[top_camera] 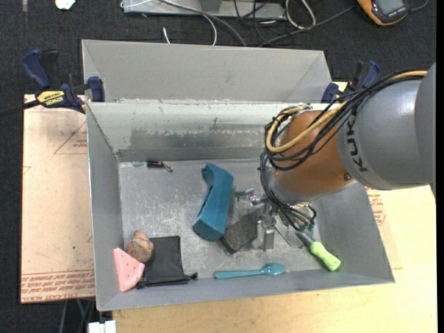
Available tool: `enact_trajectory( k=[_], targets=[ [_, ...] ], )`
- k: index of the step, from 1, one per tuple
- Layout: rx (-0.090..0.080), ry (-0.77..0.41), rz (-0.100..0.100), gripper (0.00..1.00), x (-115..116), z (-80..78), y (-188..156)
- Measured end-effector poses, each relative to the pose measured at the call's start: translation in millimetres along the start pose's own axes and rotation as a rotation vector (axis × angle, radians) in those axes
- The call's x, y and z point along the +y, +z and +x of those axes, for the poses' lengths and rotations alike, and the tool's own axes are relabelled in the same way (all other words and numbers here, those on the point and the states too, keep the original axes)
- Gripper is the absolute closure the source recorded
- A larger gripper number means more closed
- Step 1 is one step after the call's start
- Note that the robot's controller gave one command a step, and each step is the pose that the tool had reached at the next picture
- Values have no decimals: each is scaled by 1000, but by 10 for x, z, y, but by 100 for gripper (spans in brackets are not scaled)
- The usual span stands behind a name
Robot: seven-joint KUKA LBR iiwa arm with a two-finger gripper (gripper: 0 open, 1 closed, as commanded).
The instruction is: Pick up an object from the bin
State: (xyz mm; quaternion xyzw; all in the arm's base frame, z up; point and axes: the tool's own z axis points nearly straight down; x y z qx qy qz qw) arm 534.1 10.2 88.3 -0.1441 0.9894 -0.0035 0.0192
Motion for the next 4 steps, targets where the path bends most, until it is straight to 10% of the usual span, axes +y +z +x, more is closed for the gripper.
enact_trajectory(
  k=[4],
  targets=[
    [0,-2,0,100,1,-1,-2]
  ],
)
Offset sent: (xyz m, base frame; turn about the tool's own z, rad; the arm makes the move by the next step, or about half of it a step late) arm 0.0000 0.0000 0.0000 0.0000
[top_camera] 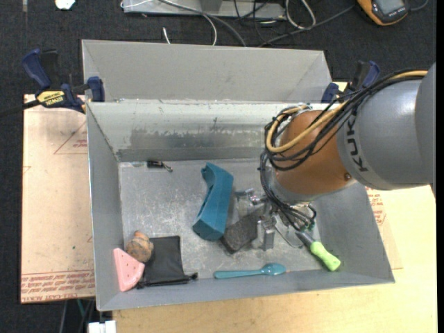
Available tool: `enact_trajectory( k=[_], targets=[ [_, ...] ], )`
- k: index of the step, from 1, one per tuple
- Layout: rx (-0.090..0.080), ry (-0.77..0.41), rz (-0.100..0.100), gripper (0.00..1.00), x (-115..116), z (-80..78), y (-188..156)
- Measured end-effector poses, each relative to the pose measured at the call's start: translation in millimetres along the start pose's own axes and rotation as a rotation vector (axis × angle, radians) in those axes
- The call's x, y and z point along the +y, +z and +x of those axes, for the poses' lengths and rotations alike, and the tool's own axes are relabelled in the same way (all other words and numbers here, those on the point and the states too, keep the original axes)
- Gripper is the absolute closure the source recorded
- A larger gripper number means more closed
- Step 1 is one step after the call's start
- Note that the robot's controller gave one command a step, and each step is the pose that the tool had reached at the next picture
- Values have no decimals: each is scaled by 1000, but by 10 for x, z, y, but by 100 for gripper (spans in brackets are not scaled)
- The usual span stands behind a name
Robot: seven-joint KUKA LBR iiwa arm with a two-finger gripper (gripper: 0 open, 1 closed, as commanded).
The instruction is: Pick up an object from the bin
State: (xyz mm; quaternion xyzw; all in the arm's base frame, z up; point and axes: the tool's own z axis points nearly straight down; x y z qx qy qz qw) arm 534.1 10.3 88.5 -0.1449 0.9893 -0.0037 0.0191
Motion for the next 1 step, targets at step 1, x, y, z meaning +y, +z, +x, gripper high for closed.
enact_trajectory(
  k=[1],
  targets=[
    [6,-28,-3,100,1,-64,-648]
  ],
)
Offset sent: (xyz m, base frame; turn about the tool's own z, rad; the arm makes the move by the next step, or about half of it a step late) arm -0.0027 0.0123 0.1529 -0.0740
